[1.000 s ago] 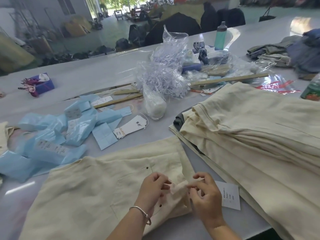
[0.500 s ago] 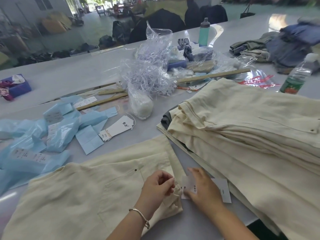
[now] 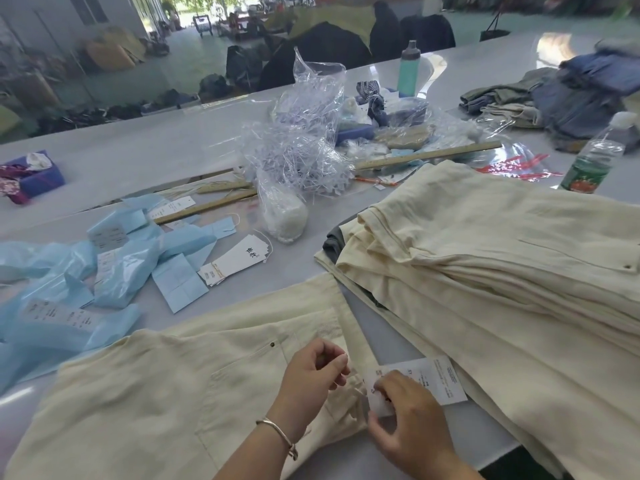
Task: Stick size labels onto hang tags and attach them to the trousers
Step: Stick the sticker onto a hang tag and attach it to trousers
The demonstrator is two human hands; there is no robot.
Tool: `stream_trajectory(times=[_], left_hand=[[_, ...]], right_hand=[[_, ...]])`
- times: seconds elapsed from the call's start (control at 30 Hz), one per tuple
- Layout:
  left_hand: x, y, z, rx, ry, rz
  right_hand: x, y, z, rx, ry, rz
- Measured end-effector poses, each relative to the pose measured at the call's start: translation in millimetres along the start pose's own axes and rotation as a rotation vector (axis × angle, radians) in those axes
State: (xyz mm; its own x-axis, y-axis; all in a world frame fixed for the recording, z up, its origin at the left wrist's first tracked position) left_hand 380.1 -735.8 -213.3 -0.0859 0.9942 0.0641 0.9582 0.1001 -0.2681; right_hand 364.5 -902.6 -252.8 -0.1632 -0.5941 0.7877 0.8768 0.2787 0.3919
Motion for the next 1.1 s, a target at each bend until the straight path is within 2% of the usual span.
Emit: stream_trajectory(times=[0.07,0.13,0.27,0.43,0.5,0.63,0.73,0.9,1.1], left_hand=[[-2,-1,3,0.012,-0.007,0.022],[-4,-1,5,0.016,-0.001,0.038],[-7,-2,10,0.003,0.052,0.059],[-11,-2,9,-0.071,0.222,0.053],[-14,-3,6,-0.121,0.32,0.058],[-19,-5,-4,-0.222,0.473,0.054],[-21,-6,-9,-0.259,0.503,0.047],[-22,-8,-11,-0.276,0.507,0.049],[-21,-8,-10,-0.29,0.531,0.049]], right_hand=[[-8,-6,-8,-0.197,0.12,0.063],[-11,-4,-12,-0.265,0.131,0.102],[-14,8,-12,-0.218,0.062,0.248],[-10,17,-7,-0.198,0.023,0.265],[-4,21,-8,-0.294,0.215,0.234],[7,26,-6,-0.555,0.84,0.179],[10,29,-5,-0.659,1.103,0.172],[11,30,-3,-0.714,1.259,0.204],[16,30,0,-0.685,1.236,0.195]])
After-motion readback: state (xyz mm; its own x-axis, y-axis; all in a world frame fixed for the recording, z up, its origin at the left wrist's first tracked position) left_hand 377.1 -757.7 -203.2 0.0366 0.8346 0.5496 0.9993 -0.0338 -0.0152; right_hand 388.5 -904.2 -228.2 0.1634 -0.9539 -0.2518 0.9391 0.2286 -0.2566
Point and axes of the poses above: each hand's wrist, its own y-axis towards the middle knuckle, its own x-axis out of the back of the hand, z = x × y, the point moved 4 cm from there along y, towards the middle knuckle, and after that the axes turned 4 degrees about -y, right-handed, at the moved point
